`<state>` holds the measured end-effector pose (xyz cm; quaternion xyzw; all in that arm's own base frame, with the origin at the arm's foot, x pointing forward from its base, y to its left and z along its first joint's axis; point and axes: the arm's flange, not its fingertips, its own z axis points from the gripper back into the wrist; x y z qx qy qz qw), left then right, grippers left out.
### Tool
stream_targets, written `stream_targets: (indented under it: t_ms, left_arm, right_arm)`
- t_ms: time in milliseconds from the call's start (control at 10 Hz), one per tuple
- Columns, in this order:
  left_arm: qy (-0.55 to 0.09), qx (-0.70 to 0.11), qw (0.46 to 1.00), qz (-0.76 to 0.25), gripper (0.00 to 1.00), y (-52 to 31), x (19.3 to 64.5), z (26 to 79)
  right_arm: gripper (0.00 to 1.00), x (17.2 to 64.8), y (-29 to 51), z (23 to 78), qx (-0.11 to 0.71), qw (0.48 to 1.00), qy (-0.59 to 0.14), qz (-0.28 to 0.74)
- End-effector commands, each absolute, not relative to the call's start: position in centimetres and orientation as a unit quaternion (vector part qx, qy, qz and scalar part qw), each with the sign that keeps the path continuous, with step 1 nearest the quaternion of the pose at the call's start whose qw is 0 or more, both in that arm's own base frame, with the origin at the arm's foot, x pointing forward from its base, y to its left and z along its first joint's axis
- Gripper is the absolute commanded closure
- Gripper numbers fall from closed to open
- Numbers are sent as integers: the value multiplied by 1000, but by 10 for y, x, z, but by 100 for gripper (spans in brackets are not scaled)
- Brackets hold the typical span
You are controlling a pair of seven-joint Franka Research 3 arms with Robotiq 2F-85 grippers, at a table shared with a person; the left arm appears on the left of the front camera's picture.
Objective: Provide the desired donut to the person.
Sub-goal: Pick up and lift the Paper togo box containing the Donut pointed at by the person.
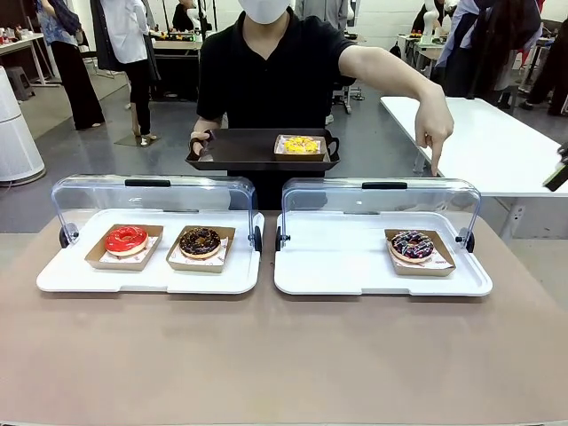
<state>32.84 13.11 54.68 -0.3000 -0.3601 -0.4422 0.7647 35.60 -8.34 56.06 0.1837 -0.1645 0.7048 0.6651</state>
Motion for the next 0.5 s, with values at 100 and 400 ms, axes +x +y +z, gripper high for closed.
stream_targets:
  t_ms: [100,400]
  left_arm:
    - [-370,-303,758,-444,0,132,328,546]
    - [-370,-303,758,-444,0,132,328,546]
  right_arm:
    - [0,350,-29,528,115,715,-143,675]
    - [0,369,1,505,80,755,-123,639]
